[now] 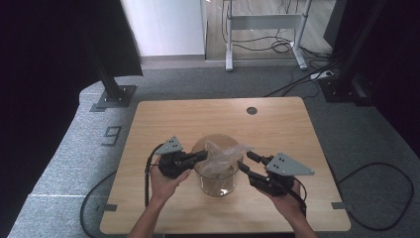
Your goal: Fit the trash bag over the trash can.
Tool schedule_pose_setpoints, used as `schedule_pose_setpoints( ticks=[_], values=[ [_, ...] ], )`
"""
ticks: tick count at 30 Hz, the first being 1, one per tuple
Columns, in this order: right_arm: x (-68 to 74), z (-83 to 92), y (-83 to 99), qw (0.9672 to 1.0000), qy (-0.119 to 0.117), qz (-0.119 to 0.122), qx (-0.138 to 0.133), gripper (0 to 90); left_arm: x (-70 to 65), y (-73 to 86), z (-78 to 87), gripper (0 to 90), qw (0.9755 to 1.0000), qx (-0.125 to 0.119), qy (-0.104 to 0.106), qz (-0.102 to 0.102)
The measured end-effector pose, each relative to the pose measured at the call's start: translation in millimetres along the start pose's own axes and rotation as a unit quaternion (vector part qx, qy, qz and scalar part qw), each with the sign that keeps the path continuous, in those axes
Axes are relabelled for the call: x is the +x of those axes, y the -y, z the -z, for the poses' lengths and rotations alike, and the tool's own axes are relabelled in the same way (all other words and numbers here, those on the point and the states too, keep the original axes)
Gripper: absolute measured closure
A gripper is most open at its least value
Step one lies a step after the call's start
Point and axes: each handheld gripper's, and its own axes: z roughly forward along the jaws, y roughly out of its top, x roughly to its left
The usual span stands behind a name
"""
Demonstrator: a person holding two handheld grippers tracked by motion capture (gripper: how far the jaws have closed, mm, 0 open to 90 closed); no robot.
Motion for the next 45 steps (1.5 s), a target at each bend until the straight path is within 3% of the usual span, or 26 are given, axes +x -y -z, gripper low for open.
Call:
schedule_pose_setpoints(
  ticks=[5, 9, 11, 17, 24, 28, 33, 38, 39, 42, 45],
  values=[
    [-11.0, -14.2, -2.2, 0.9999, -0.011, -0.013, -0.001, 62.5, 1.1, 0.0, -0.7, 90.0, 1.0, 0.002, 0.004, -0.001],
    [-15.1, -22.4, -6.2, 0.9998, -0.016, -0.009, -0.002, 84.9, 1.2, 0.4, 1.7, 90.0, 0.9999, 0.001, 0.012, -0.001],
    [-17.5, -24.6, -8.8, 0.9999, -0.016, -0.002, -0.004, 89.0, 1.2, 0.5, 4.8, 90.0, 0.9999, 0.0, 0.013, -0.002],
    [-36.5, -33.0, -22.6, 0.9997, 0.018, 0.014, 0.002, 89.2, 4.9, -1.3, 14.3, 90.0, 0.9998, -0.006, 0.017, 0.001],
    [-67.6, -52.6, -31.6, 0.9988, 0.045, 0.014, 0.013, 89.2, 7.1, -2.2, 17.3, 90.0, 0.9998, -0.002, 0.019, 0.0],
    [-79.9, -63.2, -34.6, 0.9988, 0.043, 0.012, 0.017, 89.2, 6.4, -2.0, 18.8, 90.0, 0.9998, 0.002, 0.022, -0.002],
    [-84.0, -74.2, -31.6, 0.9987, 0.041, 0.013, 0.026, 89.2, 4.9, -0.9, 18.4, 90.0, 0.9996, 0.009, 0.027, -0.005],
    [-88.5, -77.6, -24.0, 0.9992, 0.03, 0.0, 0.027, 89.1, 4.2, 1.0, 15.7, 90.0, 0.9995, 0.012, 0.029, -0.004],
    [-88.8, -77.6, -22.4, 0.9992, 0.03, -0.002, 0.026, 88.1, 4.1, 1.3, 14.6, 90.0, 0.9995, 0.013, 0.028, -0.005],
    [-87.9, -72.9, -19.8, 0.999, 0.029, -0.024, 0.023, 70.1, 4.6, 1.8, 11.4, 90.0, 0.9996, 0.012, 0.027, -0.002],
    [-81.1, -62.5, -18.7, 0.9989, 0.03, -0.03, 0.019, 61.8, 6.2, 2.5, 7.7, 90.0, 0.9997, 0.01, 0.023, 0.002]
  ],
)
